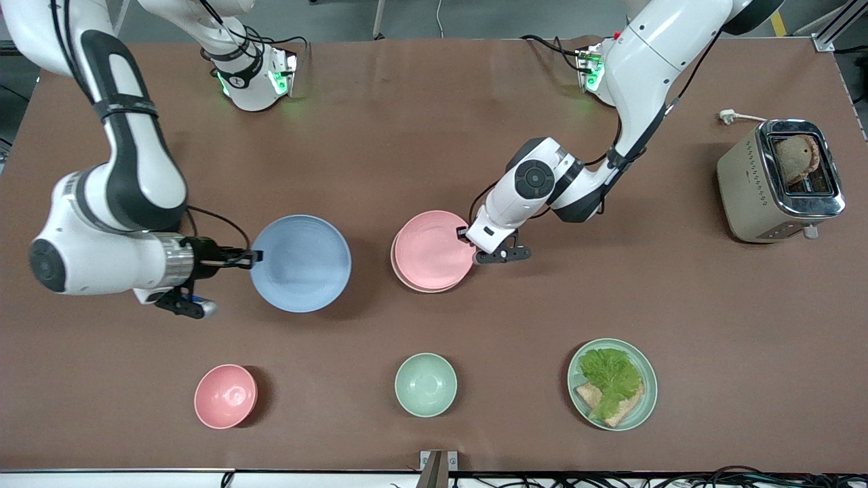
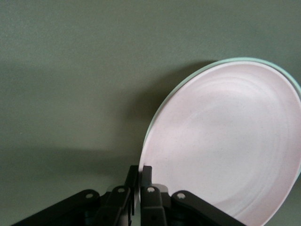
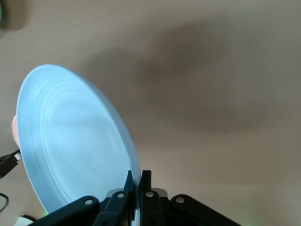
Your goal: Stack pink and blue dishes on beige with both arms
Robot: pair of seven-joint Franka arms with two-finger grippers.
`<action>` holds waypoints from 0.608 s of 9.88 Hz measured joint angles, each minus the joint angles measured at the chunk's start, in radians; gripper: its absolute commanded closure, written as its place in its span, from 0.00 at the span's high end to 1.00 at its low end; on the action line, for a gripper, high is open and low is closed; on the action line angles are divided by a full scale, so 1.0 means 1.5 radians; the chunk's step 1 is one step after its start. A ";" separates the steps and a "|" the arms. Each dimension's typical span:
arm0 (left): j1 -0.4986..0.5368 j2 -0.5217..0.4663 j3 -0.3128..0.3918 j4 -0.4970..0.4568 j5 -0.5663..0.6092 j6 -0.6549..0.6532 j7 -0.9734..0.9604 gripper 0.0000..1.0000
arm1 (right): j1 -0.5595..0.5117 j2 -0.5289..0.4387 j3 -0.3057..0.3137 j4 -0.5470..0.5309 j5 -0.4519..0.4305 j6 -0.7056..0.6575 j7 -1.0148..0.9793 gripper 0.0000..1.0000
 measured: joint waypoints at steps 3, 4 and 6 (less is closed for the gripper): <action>-0.001 -0.002 0.000 0.024 0.019 0.002 -0.002 1.00 | 0.002 -0.025 0.121 -0.115 -0.001 0.136 0.080 0.01; 0.007 -0.015 0.000 0.031 0.025 0.001 -0.001 1.00 | 0.003 -0.030 0.160 -0.149 -0.001 0.193 0.113 0.01; 0.014 -0.089 0.034 0.027 0.032 -0.035 0.047 1.00 | 0.005 -0.031 0.211 -0.202 -0.001 0.306 0.150 0.01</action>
